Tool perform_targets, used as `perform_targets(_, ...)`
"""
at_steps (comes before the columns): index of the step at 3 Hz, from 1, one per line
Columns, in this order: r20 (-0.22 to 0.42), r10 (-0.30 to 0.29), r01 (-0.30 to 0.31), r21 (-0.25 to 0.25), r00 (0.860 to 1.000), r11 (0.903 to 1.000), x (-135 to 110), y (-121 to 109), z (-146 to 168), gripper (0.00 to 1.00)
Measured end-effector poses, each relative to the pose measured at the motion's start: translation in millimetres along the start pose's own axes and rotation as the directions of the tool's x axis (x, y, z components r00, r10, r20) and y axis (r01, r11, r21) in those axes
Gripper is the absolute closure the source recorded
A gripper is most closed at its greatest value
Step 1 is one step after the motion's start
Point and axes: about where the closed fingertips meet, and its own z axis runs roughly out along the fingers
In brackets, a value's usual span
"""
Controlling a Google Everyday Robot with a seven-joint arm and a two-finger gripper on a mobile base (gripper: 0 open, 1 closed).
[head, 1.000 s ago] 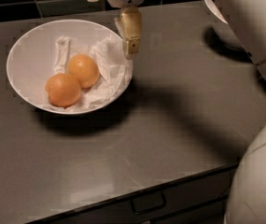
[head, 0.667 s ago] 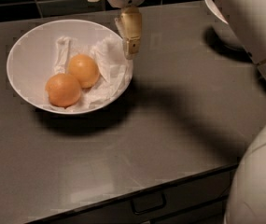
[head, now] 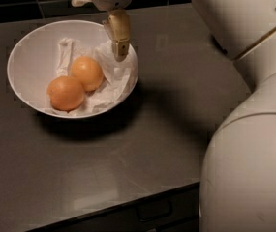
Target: Pick orange from white bowl
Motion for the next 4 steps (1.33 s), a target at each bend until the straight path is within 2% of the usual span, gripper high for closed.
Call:
perform_targets(1,0.024,-0.06,0.061,-0.025,0.998,0.9978,-13,-9,11,0.0)
perform_targets(2,0.04,-0.078,0.079,-0.037,0.996,0.9962,-18,-12,19,0.0)
perform_targets(3,0.053,-0.077,0.079,-0.049,0.996,0.9956,-19,-10,27,0.11)
perform_targets(4,0.068,-0.062,0.067,-0.066,0.996,0.9956,-18,-4,34,0.28)
